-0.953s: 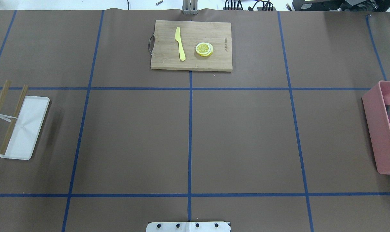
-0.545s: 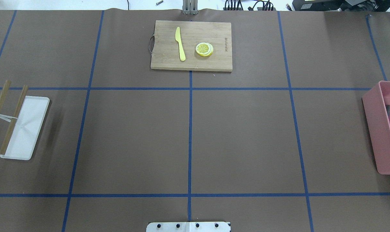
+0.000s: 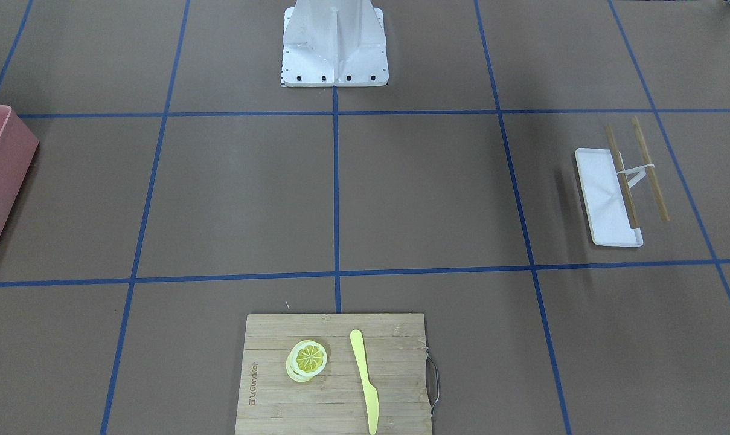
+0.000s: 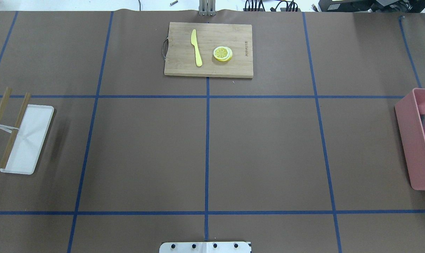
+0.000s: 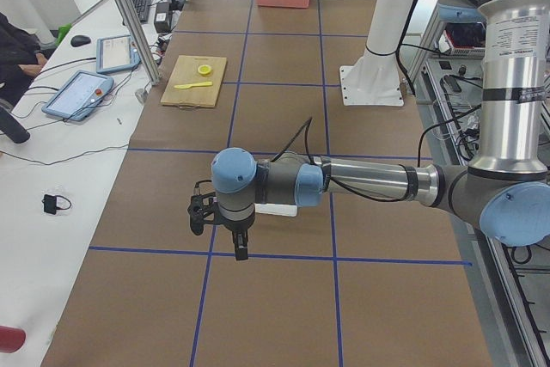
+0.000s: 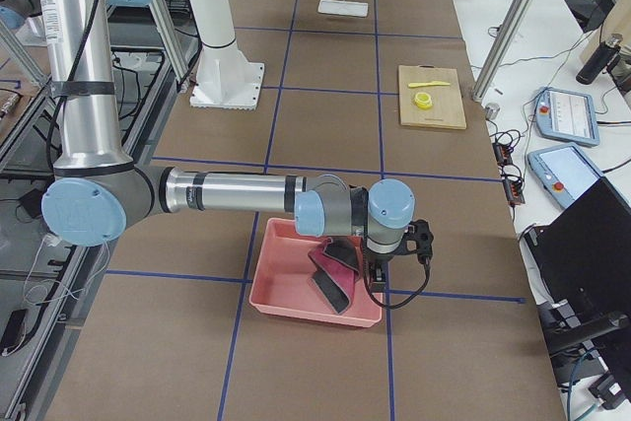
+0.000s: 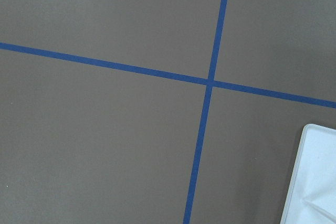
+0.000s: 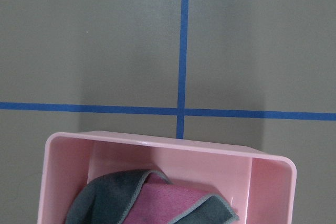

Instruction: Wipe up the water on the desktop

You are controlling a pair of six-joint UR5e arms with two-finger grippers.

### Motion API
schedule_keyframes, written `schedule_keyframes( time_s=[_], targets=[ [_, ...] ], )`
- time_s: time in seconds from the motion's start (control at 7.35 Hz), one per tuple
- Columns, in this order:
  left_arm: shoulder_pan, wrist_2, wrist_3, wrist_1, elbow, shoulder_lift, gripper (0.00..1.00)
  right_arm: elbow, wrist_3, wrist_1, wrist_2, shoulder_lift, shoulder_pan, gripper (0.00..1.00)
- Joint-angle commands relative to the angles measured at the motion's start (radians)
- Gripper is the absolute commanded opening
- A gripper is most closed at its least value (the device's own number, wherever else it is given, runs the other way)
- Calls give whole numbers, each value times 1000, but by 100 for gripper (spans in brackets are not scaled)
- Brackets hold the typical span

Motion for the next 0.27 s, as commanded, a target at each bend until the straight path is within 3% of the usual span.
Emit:
schedule_keyframes(
  time_s=[0.0,0.14],
  targets=[
    [0,-1,-1,0,0,-2,98,1,-1,0,-2,1,0,100],
    [0,-1,-1,0,0,-1,98,4,-1,0,-1,1,0,100]
  ],
)
